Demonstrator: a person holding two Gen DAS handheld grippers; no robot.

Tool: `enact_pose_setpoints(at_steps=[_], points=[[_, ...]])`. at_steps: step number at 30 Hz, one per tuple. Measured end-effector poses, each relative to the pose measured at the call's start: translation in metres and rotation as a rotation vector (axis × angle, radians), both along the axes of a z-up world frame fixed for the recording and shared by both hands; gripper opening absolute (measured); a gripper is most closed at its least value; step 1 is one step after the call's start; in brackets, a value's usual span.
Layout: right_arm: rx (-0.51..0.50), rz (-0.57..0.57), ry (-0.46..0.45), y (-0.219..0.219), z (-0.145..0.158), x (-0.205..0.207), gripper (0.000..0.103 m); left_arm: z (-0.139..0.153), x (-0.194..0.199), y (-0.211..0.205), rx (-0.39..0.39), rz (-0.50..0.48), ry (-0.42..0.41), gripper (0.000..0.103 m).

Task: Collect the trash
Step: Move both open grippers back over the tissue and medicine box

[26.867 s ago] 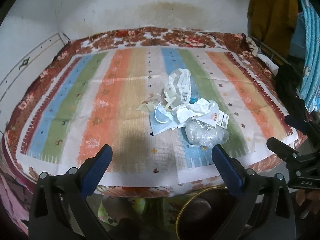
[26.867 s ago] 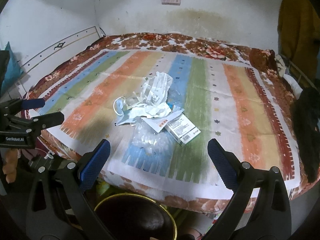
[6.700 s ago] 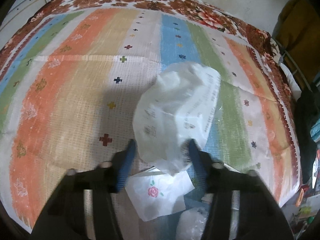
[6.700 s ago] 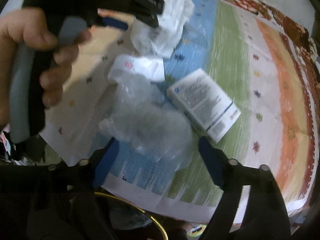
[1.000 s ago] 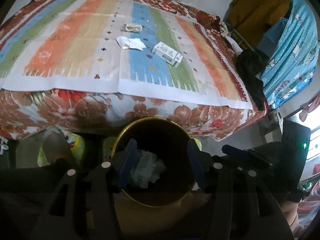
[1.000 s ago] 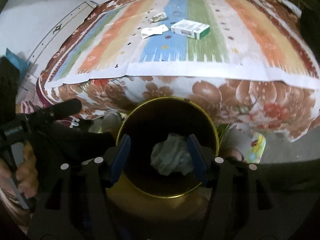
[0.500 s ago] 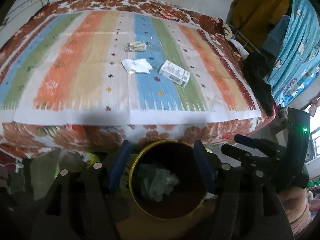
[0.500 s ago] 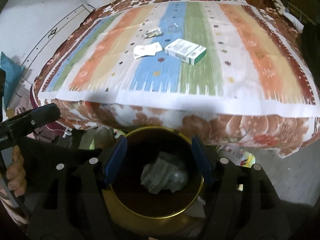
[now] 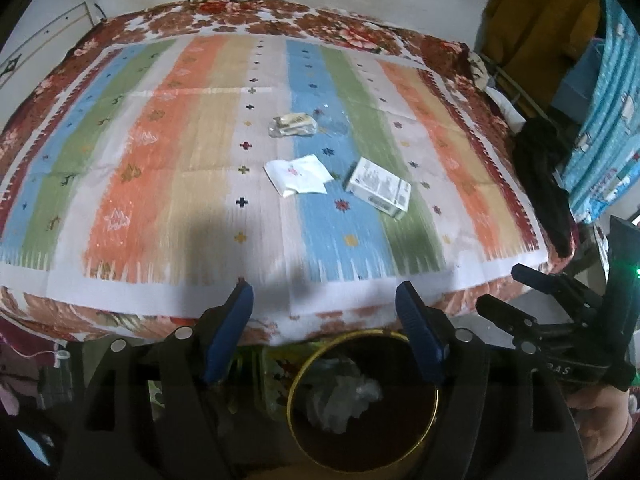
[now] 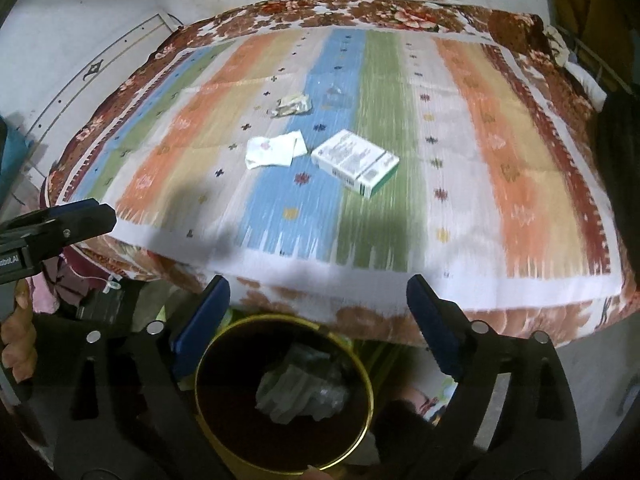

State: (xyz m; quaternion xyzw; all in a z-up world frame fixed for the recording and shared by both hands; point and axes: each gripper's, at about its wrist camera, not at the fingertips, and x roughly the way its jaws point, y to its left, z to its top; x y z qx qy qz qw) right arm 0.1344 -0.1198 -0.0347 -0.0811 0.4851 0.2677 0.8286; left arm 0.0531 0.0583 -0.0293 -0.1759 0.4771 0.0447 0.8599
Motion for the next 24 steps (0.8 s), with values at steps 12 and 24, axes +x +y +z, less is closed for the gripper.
enact_pose_setpoints(at_steps=[12,24], points=[[-0.024,0.021,-0.032,0.016,0.005,0.051,0.093,0.000,0.052,0.019,0.024,0.054,0.011,0.083],[-0.069,0.071,-0.032,0.039,-0.017,0.094,0.094,-0.017,0.100,0.035,0.024,0.095,0.044,0.091]])
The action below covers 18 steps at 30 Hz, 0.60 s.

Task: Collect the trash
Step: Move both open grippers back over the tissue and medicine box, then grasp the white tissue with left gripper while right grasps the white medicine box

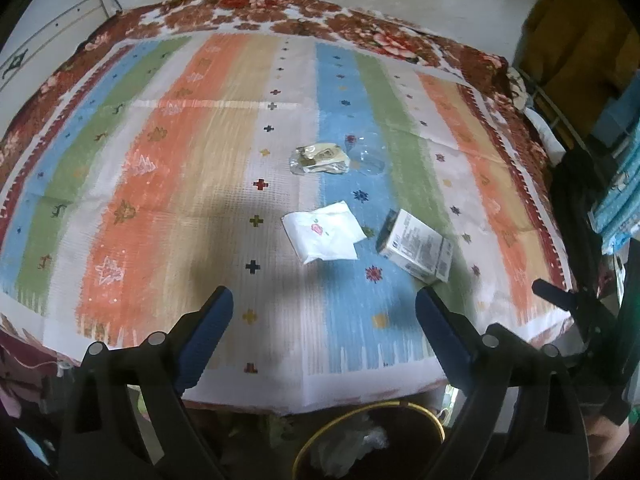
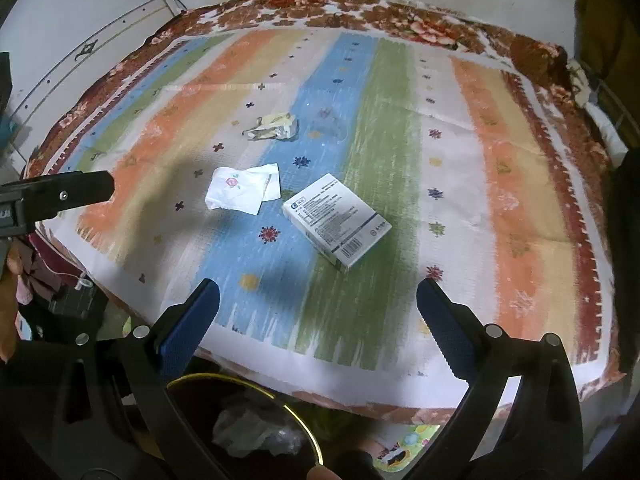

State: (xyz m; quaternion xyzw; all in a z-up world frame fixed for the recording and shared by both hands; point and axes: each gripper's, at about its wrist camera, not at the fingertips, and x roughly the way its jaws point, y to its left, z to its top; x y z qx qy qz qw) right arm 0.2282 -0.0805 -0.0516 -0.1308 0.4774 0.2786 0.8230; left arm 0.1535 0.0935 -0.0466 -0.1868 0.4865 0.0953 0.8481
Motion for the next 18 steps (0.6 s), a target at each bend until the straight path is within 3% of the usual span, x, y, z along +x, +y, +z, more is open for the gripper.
enact_pose_setpoints(at_steps=[7,14,18], points=[[0.013,0.007,0.028,0.007,-0.017,0.025,0.094,-0.017,0.028,0.007,0.006,0.007,0.023,0.093],[-0.002,0.068,0.022,0.022,-0.032,0.043,0.094,-0.046,0.053,0.023,-0.091,0.061,0.085,0.093],[-0.042,0.126,0.013,0.034,-0.043,0.056,0.094,-0.060,0.060,0.026,-0.090,0.076,0.117,0.093]])
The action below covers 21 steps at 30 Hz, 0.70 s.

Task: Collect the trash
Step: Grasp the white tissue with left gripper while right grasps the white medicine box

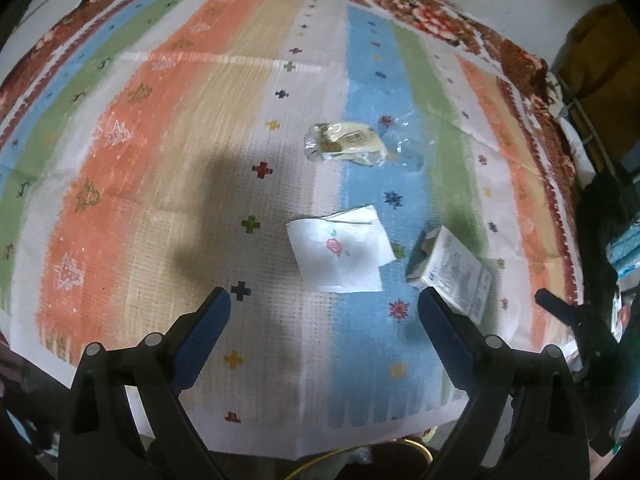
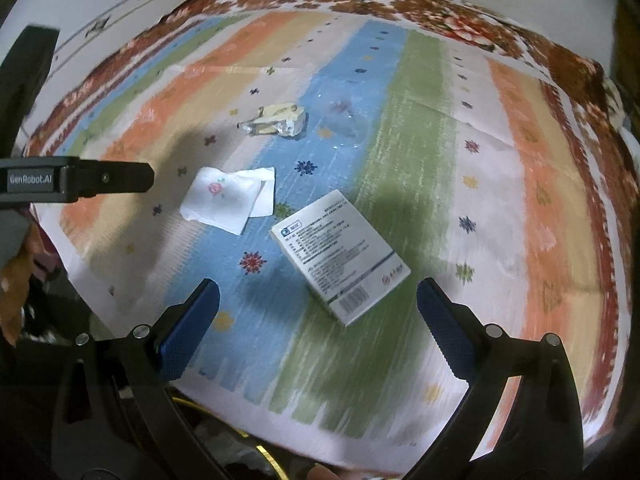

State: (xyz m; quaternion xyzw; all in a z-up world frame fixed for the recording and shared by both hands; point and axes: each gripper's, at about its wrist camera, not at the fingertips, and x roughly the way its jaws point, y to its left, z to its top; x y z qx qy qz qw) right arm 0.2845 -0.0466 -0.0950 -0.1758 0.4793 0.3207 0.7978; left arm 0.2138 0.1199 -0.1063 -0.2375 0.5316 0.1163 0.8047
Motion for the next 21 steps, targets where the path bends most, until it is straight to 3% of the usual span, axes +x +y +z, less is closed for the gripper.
enact_pose_setpoints(at_steps=[4,7,11,21], points=[[-0.039,0.054,-0.030,0.010,-0.010,0.012,0.094,-0.009,0.007,0.001,0.024,-0.007,0.025,0.093],[-0.057,0.105,0.017,0.017,-0.024,0.022,0.094,-0.013,0.012,0.000,0.004,-0.020,0.042,0.093],[-0.111,0.164,0.006,0.024,-0.041,0.026,0.094,-0.019,0.021,-0.002,0.032,-0.031,0.073,0.093],[-0.142,0.160,0.009,0.027,-0.062,0.045,0.094,-0.047,0.041,0.004,0.031,-0.019,0.141,0.093]])
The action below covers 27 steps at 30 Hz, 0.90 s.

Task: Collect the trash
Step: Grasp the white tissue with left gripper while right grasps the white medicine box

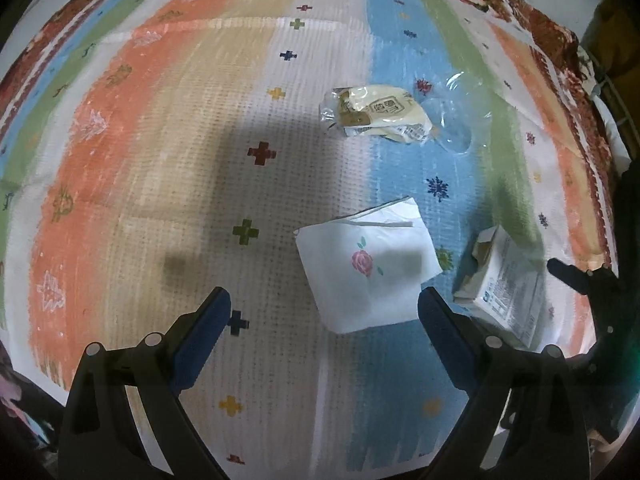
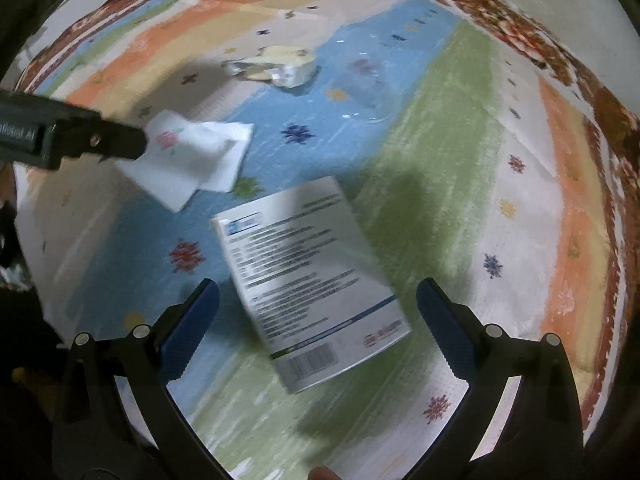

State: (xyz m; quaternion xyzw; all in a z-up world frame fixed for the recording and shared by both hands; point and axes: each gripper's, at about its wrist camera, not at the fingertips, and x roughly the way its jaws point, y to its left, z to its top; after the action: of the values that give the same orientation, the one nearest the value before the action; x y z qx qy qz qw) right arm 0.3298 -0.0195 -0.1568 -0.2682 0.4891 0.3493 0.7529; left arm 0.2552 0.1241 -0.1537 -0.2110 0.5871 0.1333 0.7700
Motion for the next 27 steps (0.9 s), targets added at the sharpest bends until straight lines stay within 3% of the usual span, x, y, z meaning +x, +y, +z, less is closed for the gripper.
enact_pose_setpoints(at_steps=[9,13,18,20,22,24,25,26,27], points=[[-0.001,-0.021,0.033,0.001,-0.016,0.013,0.094,-0.009,0.008,-0.004,-0.012,-0.008,0.006,0.093],[0.015,-0.034,0.075,0.002,-0.020,0.018,0.082,-0.014,0.014,-0.015,0.023,-0.046,0.015,0.093],[0.026,-0.045,0.084,0.000,-0.020,0.018,0.079,-0.020,0.018,-0.018,0.042,-0.051,0.029,0.089],[0.025,-0.051,0.078,-0.001,-0.020,0.016,0.077,-0.025,0.021,-0.020,0.061,-0.055,0.056,0.072],[0.022,-0.062,0.071,-0.002,-0.019,0.015,0.075,-0.029,0.021,-0.023,0.074,-0.073,0.073,0.067],[0.021,-0.076,0.066,-0.003,-0.017,0.014,0.074,-0.028,0.022,-0.026,0.089,-0.093,0.064,0.048],[0.020,-0.081,0.066,-0.003,-0.017,0.013,0.074,-0.026,0.021,-0.026,0.101,-0.093,0.060,0.030],[0.020,-0.085,0.068,-0.004,-0.017,0.012,0.074,-0.025,0.021,-0.025,0.111,-0.086,0.063,0.019],[0.020,-0.089,0.069,-0.005,-0.017,0.012,0.074,-0.025,0.021,-0.025,0.115,-0.081,0.066,0.016]])
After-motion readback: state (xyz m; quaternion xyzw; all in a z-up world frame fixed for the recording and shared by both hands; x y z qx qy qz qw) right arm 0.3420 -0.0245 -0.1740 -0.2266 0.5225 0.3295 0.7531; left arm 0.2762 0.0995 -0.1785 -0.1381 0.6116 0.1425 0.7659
